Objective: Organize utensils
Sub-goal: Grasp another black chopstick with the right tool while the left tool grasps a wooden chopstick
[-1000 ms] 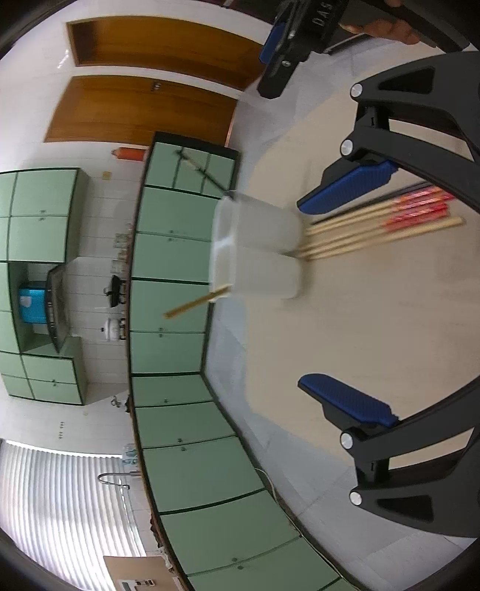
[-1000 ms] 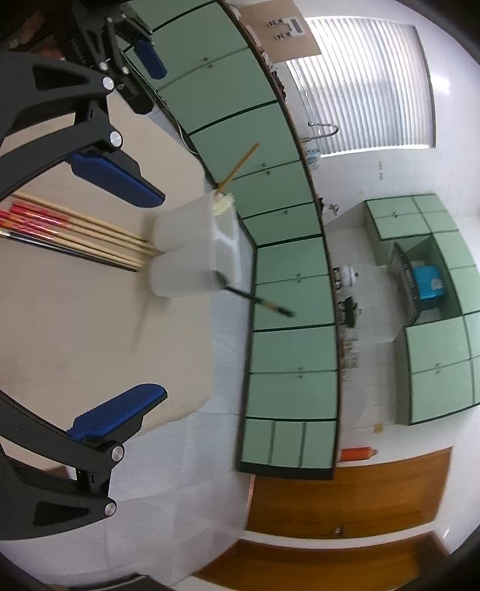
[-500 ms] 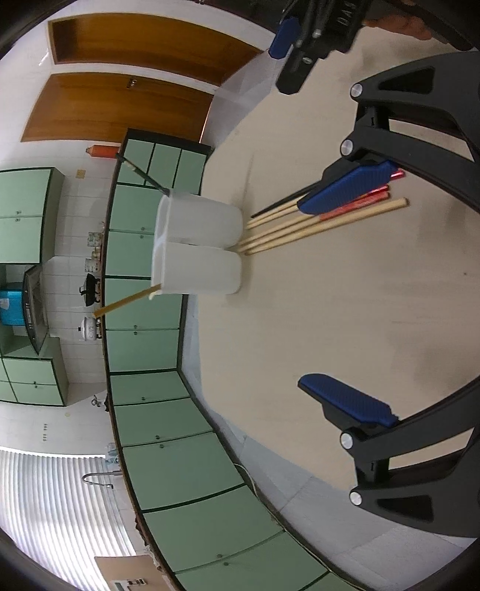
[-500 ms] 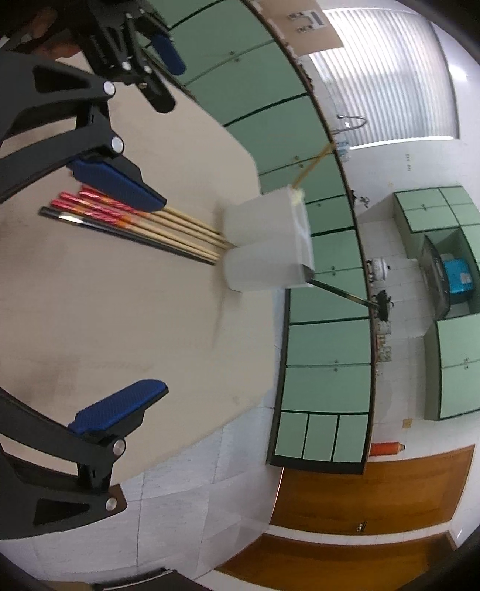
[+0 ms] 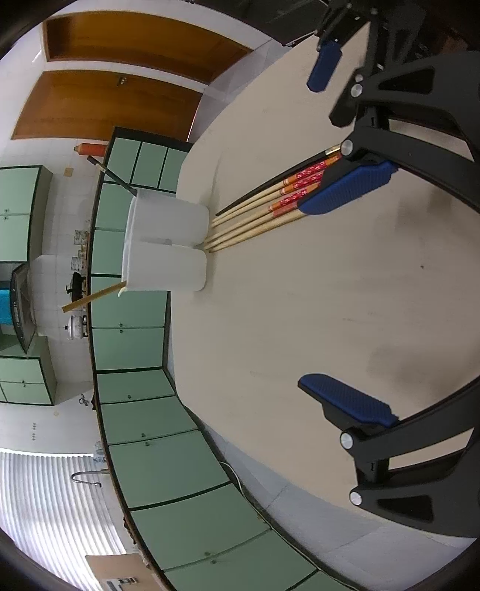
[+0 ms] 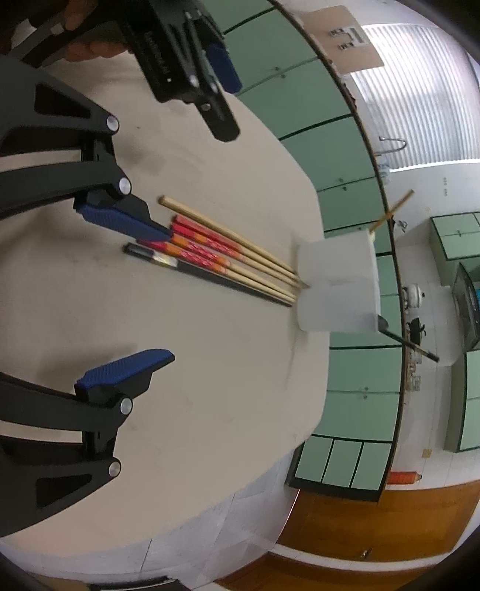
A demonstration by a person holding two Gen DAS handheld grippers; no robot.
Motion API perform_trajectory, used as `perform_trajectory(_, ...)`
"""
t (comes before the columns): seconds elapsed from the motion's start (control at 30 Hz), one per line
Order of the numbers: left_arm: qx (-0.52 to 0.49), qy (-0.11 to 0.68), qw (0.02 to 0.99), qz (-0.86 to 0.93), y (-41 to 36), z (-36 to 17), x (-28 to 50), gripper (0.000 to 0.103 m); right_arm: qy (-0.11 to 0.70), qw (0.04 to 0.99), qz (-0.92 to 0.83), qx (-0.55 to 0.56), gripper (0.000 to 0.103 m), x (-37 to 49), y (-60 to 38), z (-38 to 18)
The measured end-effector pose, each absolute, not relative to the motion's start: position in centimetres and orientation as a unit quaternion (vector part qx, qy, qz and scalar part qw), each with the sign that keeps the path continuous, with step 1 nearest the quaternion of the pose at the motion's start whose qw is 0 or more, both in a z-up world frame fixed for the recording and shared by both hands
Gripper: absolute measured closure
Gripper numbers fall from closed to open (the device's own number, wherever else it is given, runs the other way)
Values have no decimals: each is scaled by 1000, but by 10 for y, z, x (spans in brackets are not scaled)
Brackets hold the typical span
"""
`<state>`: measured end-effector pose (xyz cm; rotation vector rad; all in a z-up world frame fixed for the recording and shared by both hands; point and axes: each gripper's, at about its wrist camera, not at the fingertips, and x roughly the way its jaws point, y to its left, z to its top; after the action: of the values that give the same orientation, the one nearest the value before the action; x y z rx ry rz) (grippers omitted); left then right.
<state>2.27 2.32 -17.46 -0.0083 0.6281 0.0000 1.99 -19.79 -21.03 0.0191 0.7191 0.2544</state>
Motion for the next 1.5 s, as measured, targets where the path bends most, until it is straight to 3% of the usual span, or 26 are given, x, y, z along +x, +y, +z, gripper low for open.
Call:
perform_trajectory(0.2, -5, 308, 951, 1, 22, -174, 23, 18, 358, 926, 121, 0, 50, 22, -191, -215)
perform_trajectory(0.97, 1, 338, 941, 3, 15, -193, 22, 18, 379, 921, 92, 2, 53, 34, -197, -225)
perform_trajectory(1.1, -2, 343, 939, 3, 14, -196, 24, 18, 375, 920, 112, -13, 70, 30, -189, -227)
perform_trajectory(1.33, -3, 347, 938, 3, 13, -197, 25, 18, 371, 920, 122, -22, 83, 30, -183, -228)
perform_trajectory(1.4, -2, 347, 938, 3, 13, -197, 25, 18, 370, 920, 125, -23, 96, 30, -183, -228)
perform_trajectory(1.5, -1, 349, 937, 1, 10, -198, 27, 18, 369, 921, 121, -16, 96, 29, -186, -227)
